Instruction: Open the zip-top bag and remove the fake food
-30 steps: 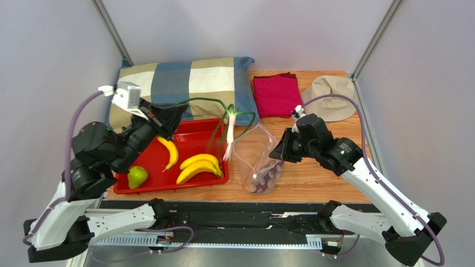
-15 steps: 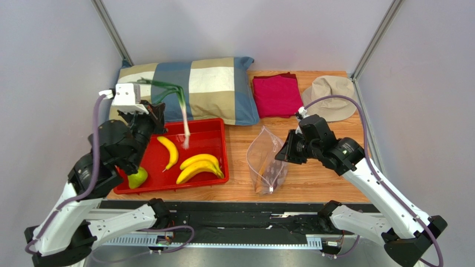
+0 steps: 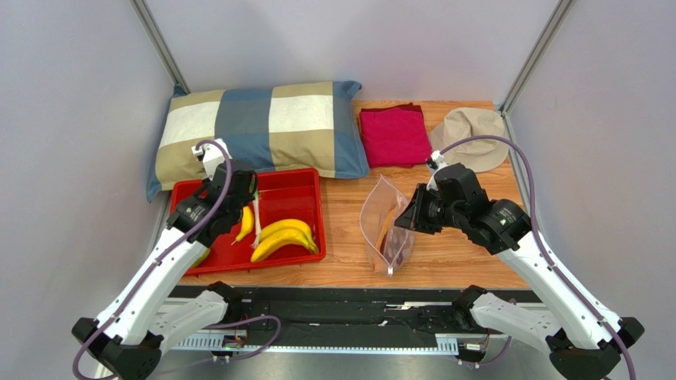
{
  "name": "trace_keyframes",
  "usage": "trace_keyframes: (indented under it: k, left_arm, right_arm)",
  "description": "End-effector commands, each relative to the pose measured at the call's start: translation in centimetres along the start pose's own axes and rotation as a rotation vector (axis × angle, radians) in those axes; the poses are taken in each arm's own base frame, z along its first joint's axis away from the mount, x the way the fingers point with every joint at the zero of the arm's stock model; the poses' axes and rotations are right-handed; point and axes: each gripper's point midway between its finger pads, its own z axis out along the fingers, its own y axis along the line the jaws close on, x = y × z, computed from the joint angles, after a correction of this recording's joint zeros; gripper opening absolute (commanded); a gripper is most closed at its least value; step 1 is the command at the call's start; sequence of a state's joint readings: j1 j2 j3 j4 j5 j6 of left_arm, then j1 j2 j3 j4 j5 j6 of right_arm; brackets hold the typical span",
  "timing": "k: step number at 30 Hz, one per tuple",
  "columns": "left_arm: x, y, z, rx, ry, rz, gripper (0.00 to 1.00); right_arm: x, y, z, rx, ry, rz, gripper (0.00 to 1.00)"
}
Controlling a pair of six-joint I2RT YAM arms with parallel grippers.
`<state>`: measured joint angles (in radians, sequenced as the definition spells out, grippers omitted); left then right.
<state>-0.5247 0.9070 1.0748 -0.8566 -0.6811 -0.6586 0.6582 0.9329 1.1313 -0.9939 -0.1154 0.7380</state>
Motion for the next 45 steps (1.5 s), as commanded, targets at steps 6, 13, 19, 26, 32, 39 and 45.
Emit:
trace_keyframes:
  k: [6, 13, 19, 26, 32, 39, 45]
  left_arm:
    - [2.9, 2.9, -0.4, -0.137, 0.127, -0.187, 0.73]
    - [0.8, -3.0, -4.5, 0.281, 0.148, -0.351, 0.79]
    - [-1.0, -14.4, -9.8, 0.952, 0.204, -0.369, 0.57]
    - [-1.2, -21.5, -17.6, 1.271, 0.149, -0.140, 0.57]
    - [4.4, -26.0, -17.3, 1.251, 0.384, 0.061, 0.40]
    - [10.5, -27.9, -13.7, 1.090, 0.590, 0.224, 0.33]
    - [12.6, -28.0, -11.6, 0.985, 0.650, 0.286, 0.25]
  right_arm:
    - [-0.7, 1.5, -1.1, -0.067, -0.025, -0.019, 0.00]
    - [-1.0, 2.6, -0.4, -0.104, -0.007, -0.037, 0.00]
    - [-1.6, 3.3, 0.4, -0.115, 0.000, -0.052, 0.00]
    - [-2.2, 4.8, 1.3, -0.162, 0.021, -0.043, 0.00]
    - [-2.9, 6.3, 1.4, -0.205, 0.021, -0.031, 0.00]
    - [-2.9, 7.1, 1.6, -0.235, 0.022, 0.003, 0.00]
    - [-2.9, 7.7, 1.5, -0.272, 0.016, 0.050, 0.00]
